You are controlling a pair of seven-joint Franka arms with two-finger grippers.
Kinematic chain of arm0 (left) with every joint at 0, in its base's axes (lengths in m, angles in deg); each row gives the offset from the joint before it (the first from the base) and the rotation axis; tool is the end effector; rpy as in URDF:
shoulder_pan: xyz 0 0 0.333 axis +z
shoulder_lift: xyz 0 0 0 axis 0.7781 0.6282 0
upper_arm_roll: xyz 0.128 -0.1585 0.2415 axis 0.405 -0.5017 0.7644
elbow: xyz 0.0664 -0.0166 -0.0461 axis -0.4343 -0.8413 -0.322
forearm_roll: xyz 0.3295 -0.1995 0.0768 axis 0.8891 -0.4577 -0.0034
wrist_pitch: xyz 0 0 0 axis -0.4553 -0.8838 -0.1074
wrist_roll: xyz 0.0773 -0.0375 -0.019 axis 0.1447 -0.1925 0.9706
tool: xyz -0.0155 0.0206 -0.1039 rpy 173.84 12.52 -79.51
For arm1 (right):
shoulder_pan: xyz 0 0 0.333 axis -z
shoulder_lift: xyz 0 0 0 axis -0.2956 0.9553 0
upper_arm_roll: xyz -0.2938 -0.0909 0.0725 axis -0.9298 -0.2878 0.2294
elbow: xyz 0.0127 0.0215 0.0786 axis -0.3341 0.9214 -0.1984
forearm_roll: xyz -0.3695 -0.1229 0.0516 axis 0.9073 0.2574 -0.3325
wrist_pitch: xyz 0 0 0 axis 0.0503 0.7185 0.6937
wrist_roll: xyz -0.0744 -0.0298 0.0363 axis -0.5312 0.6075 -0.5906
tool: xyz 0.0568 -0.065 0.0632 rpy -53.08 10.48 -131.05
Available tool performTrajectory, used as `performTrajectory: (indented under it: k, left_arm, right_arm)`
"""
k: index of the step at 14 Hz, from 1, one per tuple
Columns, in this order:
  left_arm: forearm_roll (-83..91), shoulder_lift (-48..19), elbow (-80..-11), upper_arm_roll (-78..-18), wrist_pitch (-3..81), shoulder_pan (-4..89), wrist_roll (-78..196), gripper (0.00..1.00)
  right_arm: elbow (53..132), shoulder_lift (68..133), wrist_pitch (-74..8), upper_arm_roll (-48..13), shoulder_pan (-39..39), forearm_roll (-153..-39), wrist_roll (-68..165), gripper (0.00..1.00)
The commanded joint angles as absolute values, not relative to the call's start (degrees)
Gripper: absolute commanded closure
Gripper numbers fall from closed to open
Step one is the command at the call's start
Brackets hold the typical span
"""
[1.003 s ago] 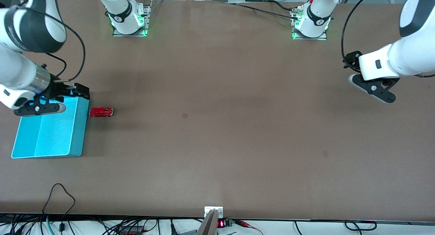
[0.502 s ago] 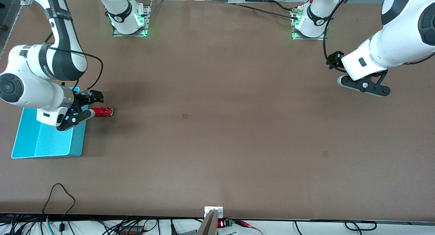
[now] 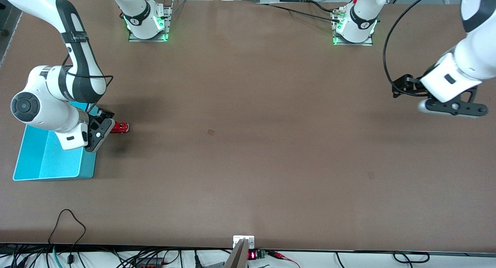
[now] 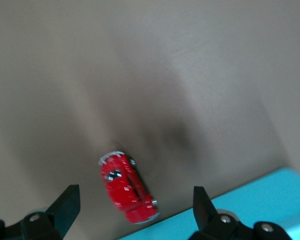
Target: Wind red beetle toy and store in blue box
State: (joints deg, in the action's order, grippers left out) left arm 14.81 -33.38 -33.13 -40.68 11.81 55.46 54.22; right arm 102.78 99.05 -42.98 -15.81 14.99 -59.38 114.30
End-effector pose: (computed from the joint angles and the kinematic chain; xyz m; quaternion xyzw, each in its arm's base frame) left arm 0.5844 -0.0545 0.5804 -0.9985 0.0385 0.0372 0.0108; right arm 0.6154 -0.0179 0.2872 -0.8230 -0.5656 0.0492 0.0182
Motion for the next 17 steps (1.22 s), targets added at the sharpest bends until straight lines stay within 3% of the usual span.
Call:
performTrajectory:
  k: [1, 7, 17]
  left_arm:
    - [10.8, -41.2, -43.8, -32.7, 19.2, 49.6, 54.7, 0.0]
    - [11.0, -42.3, -45.2, -32.5, 19.3, 49.5, 60.7, 0.0]
    - [11.2, -42.0, -45.0, -31.3, 19.4, 47.1, 60.5, 0.0]
  right_arm:
    - [105.1, 100.3, -44.6, -15.3, 16.9, -58.9, 123.3, 0.0]
    - [109.4, 100.7, -44.6, -15.3, 17.1, -58.8, 129.3, 0.0]
    - [111.0, 104.4, -52.3, -15.3, 18.3, -58.9, 137.5, 0.0]
